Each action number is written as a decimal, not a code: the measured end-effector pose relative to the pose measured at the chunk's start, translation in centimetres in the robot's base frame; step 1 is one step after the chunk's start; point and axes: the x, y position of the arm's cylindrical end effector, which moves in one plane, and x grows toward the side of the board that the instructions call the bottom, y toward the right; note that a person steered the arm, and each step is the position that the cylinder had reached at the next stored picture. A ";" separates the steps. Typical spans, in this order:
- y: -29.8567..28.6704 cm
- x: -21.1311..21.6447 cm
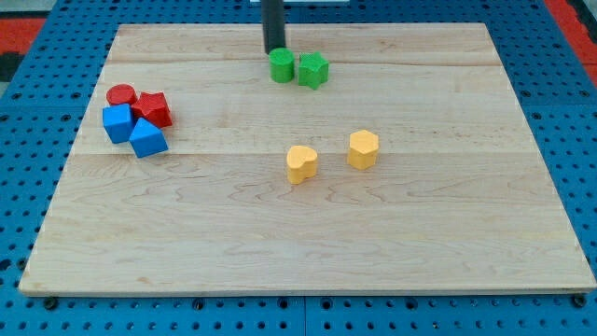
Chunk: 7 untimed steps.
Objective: Move the green circle to the left of the green star
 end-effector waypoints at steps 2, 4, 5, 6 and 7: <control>-2.9 0.5; -0.9 0.6; -0.9 0.6; -0.9 0.6; -0.4 0.5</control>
